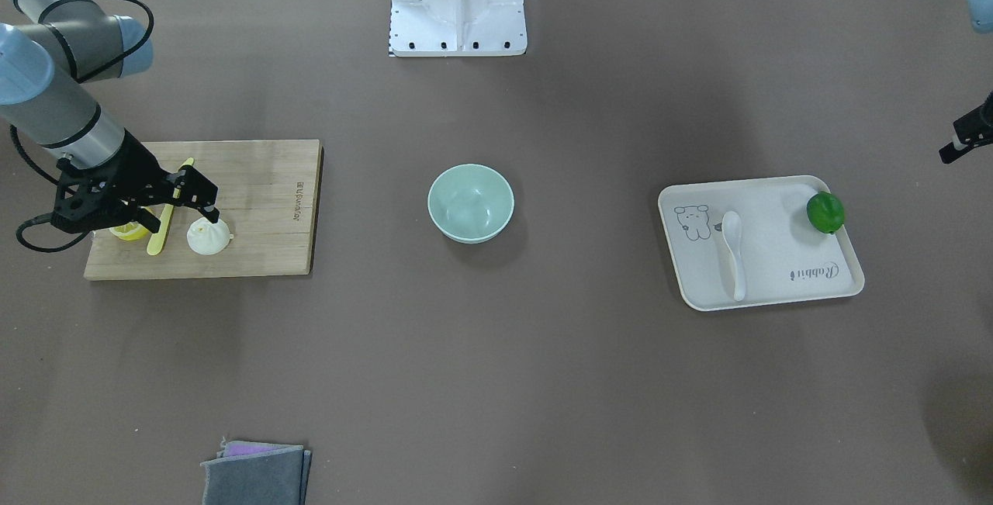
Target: Put spoon and bun in bowl
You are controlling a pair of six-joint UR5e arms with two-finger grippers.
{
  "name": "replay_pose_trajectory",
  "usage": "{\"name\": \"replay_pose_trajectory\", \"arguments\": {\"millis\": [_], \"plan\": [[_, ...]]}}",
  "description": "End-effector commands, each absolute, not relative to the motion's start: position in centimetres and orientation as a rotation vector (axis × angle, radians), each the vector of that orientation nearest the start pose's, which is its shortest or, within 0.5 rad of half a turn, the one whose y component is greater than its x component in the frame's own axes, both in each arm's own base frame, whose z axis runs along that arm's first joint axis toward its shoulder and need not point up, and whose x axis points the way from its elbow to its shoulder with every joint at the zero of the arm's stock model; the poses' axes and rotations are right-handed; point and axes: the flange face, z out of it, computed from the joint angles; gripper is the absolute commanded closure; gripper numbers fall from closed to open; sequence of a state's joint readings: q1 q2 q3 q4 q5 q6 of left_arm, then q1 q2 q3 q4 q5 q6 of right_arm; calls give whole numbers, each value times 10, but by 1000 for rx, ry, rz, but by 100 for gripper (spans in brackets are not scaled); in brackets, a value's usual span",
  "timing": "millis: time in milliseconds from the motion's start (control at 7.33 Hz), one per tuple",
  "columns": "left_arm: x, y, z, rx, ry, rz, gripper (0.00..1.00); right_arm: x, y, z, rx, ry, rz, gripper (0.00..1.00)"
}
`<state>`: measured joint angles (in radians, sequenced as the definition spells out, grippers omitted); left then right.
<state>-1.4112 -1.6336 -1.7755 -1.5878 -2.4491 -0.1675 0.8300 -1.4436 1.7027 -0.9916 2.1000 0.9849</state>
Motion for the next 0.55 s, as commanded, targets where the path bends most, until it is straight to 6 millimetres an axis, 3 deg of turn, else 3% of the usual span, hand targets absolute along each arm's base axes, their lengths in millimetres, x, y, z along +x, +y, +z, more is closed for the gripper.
{"name": "replay_pose_trajectory", "arguments": {"millis": [0, 273, 409], "plan": [[31, -523, 516, 116, 902, 121, 2, -342, -462, 471, 132, -938, -25, 11], [31, -522, 517, 114, 902, 121, 2, -340, -463, 476, 135, -927, -27, 36], [30, -522, 517, 114, 902, 121, 2, -338, -462, 479, 132, -923, -25, 60]]}}
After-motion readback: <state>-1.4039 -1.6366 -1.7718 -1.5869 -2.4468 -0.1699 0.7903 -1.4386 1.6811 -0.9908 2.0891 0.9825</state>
